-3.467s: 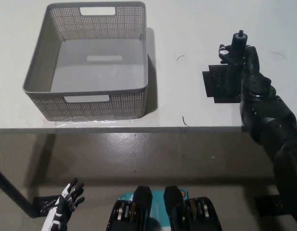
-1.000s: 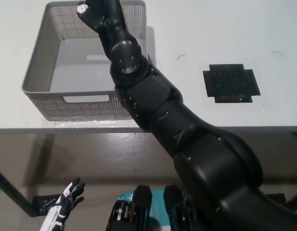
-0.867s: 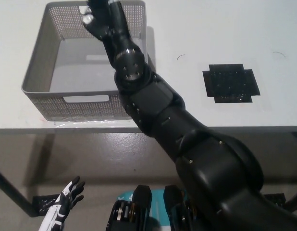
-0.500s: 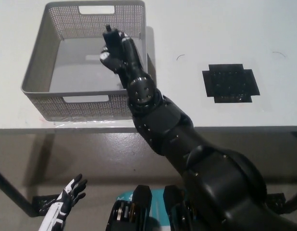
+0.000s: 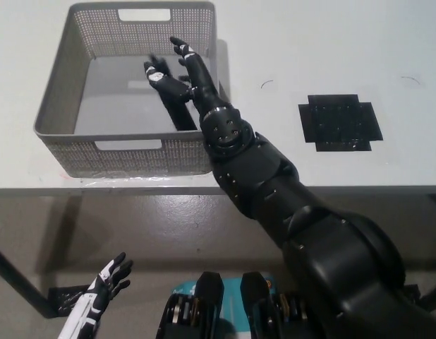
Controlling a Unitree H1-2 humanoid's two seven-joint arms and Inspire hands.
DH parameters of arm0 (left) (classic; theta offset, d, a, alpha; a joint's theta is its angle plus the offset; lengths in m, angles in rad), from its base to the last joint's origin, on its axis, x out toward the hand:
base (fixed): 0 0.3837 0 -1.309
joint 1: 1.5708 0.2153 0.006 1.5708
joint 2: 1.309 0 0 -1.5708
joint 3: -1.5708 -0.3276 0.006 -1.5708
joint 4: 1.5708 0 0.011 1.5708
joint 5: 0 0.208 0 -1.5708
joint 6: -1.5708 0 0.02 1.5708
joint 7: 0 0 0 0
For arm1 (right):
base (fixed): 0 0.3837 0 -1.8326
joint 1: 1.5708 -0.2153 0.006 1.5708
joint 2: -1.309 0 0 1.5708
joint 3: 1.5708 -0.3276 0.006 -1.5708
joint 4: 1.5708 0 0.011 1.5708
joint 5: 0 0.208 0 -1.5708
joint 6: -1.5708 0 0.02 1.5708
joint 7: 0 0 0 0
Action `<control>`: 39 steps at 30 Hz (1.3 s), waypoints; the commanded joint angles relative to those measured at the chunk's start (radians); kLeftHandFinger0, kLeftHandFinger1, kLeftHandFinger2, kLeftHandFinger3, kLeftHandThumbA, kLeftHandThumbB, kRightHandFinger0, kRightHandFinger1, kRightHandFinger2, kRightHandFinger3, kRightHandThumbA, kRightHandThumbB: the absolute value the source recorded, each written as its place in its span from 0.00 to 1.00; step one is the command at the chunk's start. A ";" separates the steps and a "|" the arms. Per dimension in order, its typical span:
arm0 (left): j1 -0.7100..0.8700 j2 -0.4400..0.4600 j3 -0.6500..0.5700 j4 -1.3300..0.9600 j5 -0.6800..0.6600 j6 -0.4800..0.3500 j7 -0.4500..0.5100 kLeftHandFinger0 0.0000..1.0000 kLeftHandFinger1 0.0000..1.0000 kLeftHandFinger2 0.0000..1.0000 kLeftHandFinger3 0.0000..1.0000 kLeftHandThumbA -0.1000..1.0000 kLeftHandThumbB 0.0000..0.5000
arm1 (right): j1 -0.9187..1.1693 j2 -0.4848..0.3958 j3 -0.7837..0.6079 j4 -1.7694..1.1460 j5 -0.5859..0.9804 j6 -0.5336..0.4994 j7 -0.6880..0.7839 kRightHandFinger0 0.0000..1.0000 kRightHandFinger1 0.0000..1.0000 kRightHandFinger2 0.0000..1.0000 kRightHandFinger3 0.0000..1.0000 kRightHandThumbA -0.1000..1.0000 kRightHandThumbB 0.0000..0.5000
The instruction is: Use the right hand to pick up a electric screw driver and put it into a container on the left side
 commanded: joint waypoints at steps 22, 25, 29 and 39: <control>-0.028 0.028 0.002 -0.021 -0.020 0.003 -0.016 1.00 1.00 1.00 1.00 1.00 0.31 | -0.033 -0.202 -0.042 -0.628 0.012 -0.060 0.126 1.00 1.00 1.00 1.00 1.00 0.89; -0.027 0.029 0.010 -0.015 -0.024 -0.002 -0.011 1.00 1.00 1.00 1.00 1.00 0.32 | 0.118 -0.236 -0.060 -0.934 0.025 0.011 0.129 1.00 1.00 1.00 1.00 1.00 0.86; -0.022 0.028 0.015 -0.008 -0.017 0.002 -0.004 1.00 1.00 1.00 1.00 1.00 0.31 | 0.343 -0.263 -0.081 -1.250 0.048 0.043 0.134 1.00 1.00 1.00 1.00 0.99 0.78; -0.031 0.024 0.031 0.017 -0.030 0.011 0.008 1.00 1.00 1.00 1.00 1.00 0.31 | 0.782 -0.333 -0.093 -1.565 0.116 -0.042 0.177 1.00 1.00 1.00 1.00 0.98 0.75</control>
